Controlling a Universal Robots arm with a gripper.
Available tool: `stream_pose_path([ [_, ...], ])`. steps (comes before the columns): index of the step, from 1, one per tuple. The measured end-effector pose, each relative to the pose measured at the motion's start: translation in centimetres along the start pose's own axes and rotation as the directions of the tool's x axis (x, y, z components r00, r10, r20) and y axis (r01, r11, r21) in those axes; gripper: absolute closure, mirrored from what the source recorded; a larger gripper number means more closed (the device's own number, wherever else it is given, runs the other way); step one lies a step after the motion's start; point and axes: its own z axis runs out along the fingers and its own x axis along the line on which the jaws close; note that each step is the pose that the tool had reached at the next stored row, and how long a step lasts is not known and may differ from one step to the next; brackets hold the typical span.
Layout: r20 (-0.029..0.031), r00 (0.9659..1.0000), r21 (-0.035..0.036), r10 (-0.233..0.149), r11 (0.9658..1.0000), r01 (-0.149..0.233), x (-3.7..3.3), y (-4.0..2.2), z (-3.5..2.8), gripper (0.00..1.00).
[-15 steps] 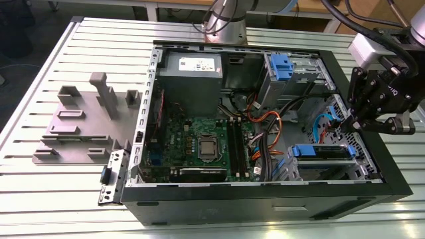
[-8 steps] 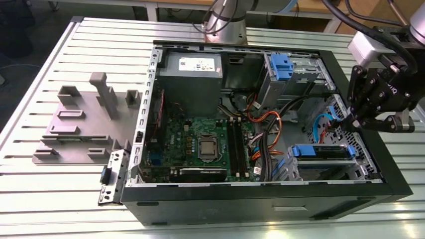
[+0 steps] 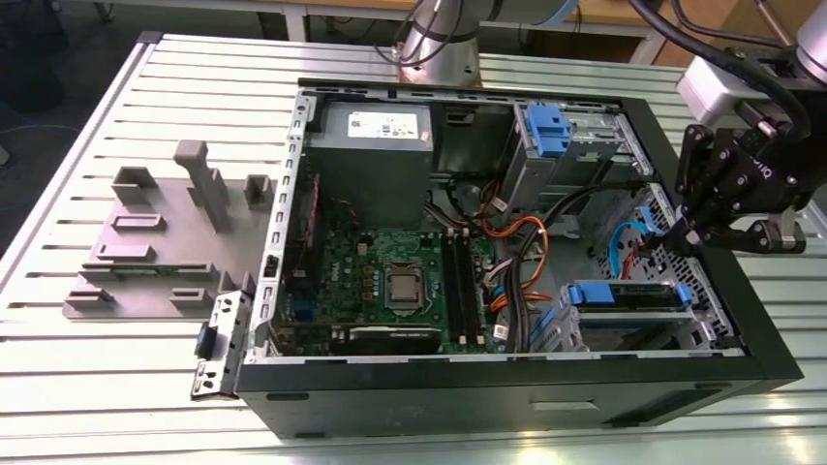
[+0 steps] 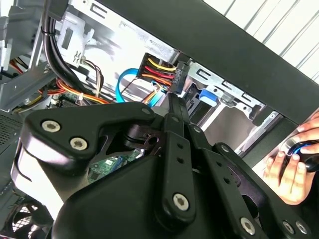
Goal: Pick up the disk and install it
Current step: 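Insert the first disk wire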
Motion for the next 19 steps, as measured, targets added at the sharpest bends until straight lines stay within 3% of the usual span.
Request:
stream_pose_path([
  [8,-0.0002,1.0000,0.0000,0.000,1.0000,0.000,-0.25,-0.08,-0.11,0.89],
  [15,-0.0055,1.0000,-0.0007,0.000,1.0000,0.000,-0.25,-0.15,-0.11,0.89],
  [17,-0.0070,1.0000,-0.0013,0.000,1.0000,0.000,-0.26,-0.19,-0.12,0.83],
  [19,-0.0095,1.0000,-0.0020,0.000,1.0000,0.000,-0.27,-0.22,-0.11,0.83],
])
